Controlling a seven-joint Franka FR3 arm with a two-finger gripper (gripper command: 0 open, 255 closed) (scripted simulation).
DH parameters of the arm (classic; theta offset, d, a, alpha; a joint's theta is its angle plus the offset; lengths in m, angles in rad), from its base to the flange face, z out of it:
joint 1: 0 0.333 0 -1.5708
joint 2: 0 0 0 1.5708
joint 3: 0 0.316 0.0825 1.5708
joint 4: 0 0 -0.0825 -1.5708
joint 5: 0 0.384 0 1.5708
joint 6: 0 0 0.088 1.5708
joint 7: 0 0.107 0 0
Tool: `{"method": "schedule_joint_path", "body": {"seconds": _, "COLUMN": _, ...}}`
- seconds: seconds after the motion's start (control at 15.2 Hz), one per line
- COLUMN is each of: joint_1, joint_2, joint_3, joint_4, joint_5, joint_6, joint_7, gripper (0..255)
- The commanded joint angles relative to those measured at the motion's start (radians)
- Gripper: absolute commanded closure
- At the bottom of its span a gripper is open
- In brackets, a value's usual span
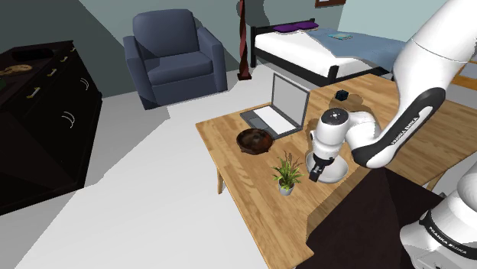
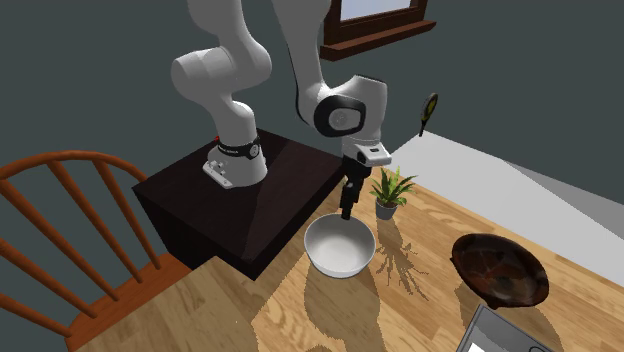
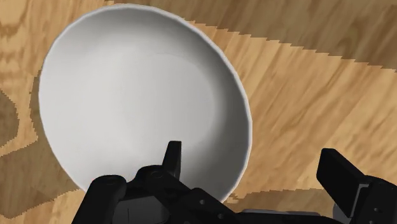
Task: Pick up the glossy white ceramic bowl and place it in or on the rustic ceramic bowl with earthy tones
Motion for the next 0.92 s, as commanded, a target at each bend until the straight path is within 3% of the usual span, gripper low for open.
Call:
{"method": "schedule_joint_path", "body": {"seconds": 0.0, "joint_1": 0.008, "joint_2": 0.052, "joint_3": -0.03, "joint_4": 0.02, "joint_5": -0.105, "joint_6": 0.014, "joint_7": 0.082, "gripper": 0}}
{"method": "schedule_joint_path", "body": {"seconds": 0.26, "joint_1": 0.031, "joint_2": 0.146, "joint_3": -0.09, "joint_4": 0.068, "joint_5": -0.265, "joint_6": 0.033, "joint_7": 0.206, "gripper": 0}}
{"method": "schedule_joint_path", "body": {"seconds": 0.79, "joint_1": 0.032, "joint_2": 0.146, "joint_3": -0.091, "joint_4": 0.068, "joint_5": -0.265, "joint_6": 0.033, "joint_7": 0.206, "gripper": 0}}
{"method": "schedule_joint_path", "body": {"seconds": 0.86, "joint_1": 0.032, "joint_2": 0.146, "joint_3": -0.091, "joint_4": 0.068, "joint_5": -0.265, "joint_6": 0.033, "joint_7": 0.206, "gripper": 255}}
